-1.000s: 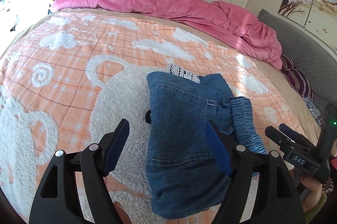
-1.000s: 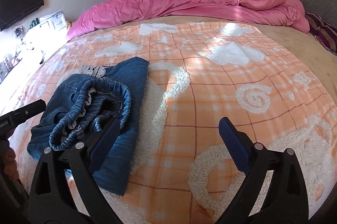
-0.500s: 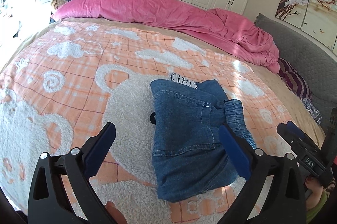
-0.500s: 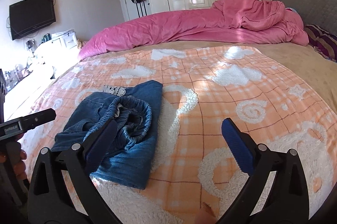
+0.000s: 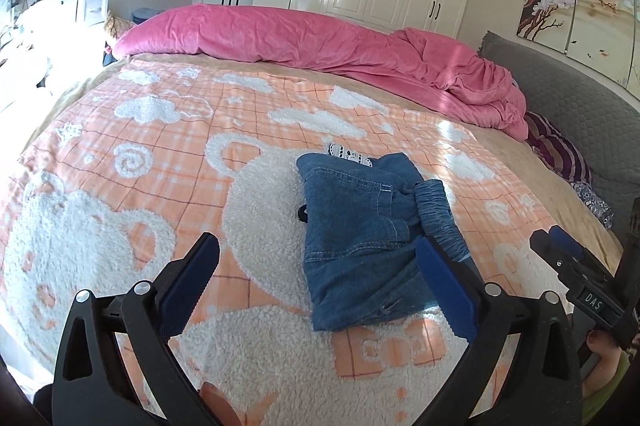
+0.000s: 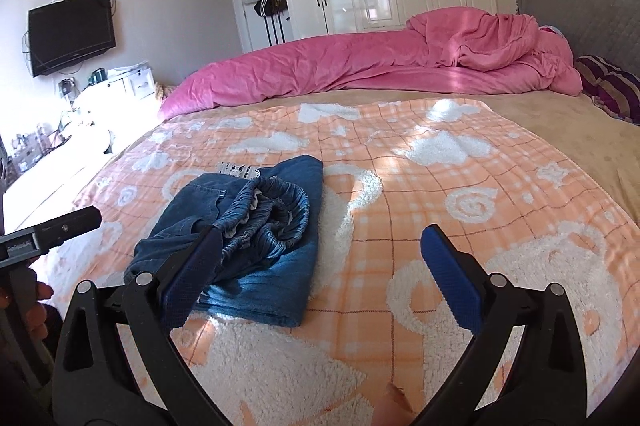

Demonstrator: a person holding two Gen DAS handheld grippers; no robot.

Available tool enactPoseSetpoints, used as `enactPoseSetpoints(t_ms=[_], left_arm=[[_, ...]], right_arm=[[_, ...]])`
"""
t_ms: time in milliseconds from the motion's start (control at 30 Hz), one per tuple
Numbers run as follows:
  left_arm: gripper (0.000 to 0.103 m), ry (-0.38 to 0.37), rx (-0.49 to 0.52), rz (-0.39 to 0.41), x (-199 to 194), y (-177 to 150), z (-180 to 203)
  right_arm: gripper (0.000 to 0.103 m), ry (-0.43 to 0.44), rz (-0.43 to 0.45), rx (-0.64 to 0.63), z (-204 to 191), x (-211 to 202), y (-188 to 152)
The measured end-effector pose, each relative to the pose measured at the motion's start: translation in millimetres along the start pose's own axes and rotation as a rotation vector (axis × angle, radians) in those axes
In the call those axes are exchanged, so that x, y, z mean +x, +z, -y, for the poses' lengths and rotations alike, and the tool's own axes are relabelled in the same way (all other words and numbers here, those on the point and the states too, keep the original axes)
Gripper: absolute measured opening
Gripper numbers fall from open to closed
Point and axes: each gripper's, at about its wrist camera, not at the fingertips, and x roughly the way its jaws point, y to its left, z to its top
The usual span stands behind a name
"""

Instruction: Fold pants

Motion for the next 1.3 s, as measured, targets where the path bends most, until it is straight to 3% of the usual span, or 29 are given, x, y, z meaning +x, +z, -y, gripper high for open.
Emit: enactPoseSetpoints(t_ms=[533, 900, 1300], left_arm=[[0.098, 0.017, -0.010, 0.022, -37, -33, -6], [0.098, 0.021, 0.013, -0.014, -40, -61, 0], [0.098, 0.019, -0.002, -0.071, -39, -80, 3]], right_arm=[[0.094, 0.003, 0.033, -0.029, -15, -35, -11], [0.094, -0.001, 0.026, -0.049, -27, -53, -28], [0.094, -0.039, -0.043, -0.051, -28, -54, -59]])
